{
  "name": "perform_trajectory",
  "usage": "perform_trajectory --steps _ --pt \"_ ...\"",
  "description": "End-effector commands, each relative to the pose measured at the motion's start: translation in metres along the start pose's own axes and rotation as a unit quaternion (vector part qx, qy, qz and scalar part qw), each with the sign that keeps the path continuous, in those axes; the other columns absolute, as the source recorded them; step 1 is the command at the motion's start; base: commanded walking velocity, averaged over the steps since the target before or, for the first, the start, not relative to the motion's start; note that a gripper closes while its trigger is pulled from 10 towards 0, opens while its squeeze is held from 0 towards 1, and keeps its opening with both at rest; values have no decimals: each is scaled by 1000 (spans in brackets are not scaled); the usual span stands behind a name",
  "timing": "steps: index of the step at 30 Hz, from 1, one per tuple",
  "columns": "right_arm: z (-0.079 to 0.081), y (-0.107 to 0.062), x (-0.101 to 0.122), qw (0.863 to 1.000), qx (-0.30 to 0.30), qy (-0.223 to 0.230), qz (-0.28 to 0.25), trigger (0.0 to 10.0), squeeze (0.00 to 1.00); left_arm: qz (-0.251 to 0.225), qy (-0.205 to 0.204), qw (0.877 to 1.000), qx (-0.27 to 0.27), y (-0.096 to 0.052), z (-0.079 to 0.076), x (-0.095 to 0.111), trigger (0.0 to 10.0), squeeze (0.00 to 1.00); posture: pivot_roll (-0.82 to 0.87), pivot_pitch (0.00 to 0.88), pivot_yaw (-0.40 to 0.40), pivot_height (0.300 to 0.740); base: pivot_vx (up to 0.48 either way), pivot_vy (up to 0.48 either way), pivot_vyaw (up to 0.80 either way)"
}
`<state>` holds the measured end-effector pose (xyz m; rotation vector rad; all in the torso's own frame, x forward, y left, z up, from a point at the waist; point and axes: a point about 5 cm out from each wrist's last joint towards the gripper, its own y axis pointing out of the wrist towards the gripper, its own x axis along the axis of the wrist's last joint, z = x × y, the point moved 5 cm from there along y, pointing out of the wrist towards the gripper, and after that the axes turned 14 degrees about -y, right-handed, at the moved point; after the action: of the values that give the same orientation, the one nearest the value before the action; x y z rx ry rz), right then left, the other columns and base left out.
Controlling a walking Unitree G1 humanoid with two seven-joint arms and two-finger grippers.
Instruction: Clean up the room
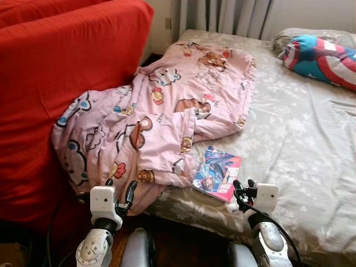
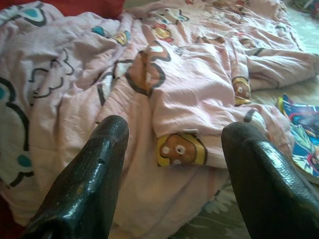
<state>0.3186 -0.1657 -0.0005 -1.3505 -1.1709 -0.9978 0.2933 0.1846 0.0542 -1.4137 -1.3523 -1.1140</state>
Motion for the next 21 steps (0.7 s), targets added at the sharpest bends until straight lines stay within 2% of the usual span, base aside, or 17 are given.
perform_trajectory --steps 1,6,15,21 --pt "-1 -1 -6 1000 -1 0 16 10000 0 2 2 1000 -3 0 -1 1 10000 0 113 122 -11 604 0 0 0" --pt "2 0 -6 1000 3 -1 20 10000 0 2 2 1000 -3 1 -1 1 10000 0 112 122 -10 579 0 0 0" --pt "4 -2 -2 1000 9 -8 3 10000 0 3 4 1000 -4 2 -1 2 10000 0 114 123 -8 579 0 0 0" --pt "11 -3 2 1000 24 -7 -10 10000 0 3 4 1000 -5 2 -1 2 10000 0 115 123 -7 579 0 0 673"
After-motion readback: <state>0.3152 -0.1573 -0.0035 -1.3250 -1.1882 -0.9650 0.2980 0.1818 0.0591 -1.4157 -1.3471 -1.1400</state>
